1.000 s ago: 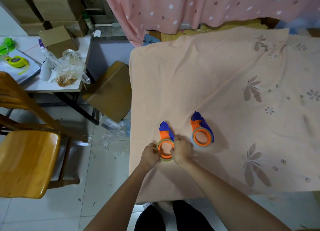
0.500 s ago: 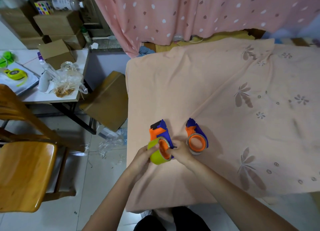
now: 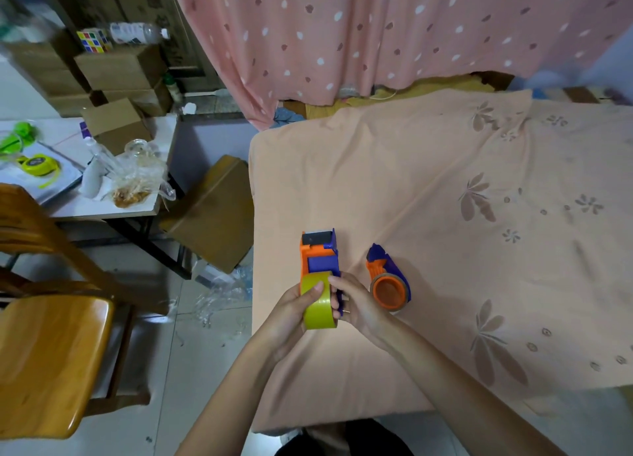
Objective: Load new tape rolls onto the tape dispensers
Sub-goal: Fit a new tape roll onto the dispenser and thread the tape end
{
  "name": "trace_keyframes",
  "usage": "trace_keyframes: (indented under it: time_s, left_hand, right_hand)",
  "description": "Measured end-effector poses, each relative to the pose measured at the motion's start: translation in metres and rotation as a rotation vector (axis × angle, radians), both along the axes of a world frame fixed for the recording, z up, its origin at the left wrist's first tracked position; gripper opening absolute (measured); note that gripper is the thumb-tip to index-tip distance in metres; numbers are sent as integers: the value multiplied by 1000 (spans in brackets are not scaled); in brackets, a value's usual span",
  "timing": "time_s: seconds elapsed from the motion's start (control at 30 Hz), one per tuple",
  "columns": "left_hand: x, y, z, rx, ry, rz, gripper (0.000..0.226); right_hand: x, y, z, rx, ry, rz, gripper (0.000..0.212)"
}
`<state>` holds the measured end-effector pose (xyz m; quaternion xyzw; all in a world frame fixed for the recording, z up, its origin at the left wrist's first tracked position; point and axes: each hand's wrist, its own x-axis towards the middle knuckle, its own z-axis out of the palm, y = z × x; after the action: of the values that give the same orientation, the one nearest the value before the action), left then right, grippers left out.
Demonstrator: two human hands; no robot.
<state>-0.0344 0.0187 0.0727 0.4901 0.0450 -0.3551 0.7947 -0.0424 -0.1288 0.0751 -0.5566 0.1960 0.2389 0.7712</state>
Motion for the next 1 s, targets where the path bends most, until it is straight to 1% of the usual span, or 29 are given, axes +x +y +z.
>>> trace_keyframes:
  time_s: [0.1, 0.2, 0.3, 0.37, 0.47, 0.5, 0.6, 0.63, 0.73, 0.77, 0.9, 1.0]
  left_hand:
    - [-1, -1, 3, 10, -12, 4, 33]
    - [-1, 1, 6, 10, -6, -2, 34]
    - [-2, 2, 8, 14, -21, -27, 34]
    - [-4, 2, 8, 17, -14, -25, 39]
    - [-5, 0, 8, 26, -14, -27, 43]
    - [-5, -1, 8, 29, -15, -26, 43]
    - [-5, -3, 9, 33, -3, -9, 44]
    - [-5, -3, 9, 31, -5, -4, 44]
    - [-4, -5, 11, 74, -25, 9, 39]
    - [-2, -4, 12, 110, -32, 14, 40]
    - [4, -2, 12, 277, -74, 2, 55]
    - [2, -4, 13, 298, -60, 19, 52]
  right_hand:
    - [1, 0, -5, -20, -14, 6, 36]
    - [0, 2, -3, -15, -2, -10, 35]
    - [0, 3, -5, -5, -6, -6, 58]
    - [0, 5, -4, -9, -1, -10, 65]
    - [0, 5, -3, -12, 19, -26, 62]
    - [1, 5, -3, -12, 17, -20, 55]
    - [1, 5, 1, -19, 1, -3, 18]
    - [0, 5, 4, -13, -10, -1, 15]
    - [-2, 5, 7, 22, -53, 8, 32]
    - [-4, 4, 8, 29, -70, 15, 33]
    - [-12, 3, 4, -3, -125, 54, 36]
    - [-14, 4, -2, -48, -84, 26, 48]
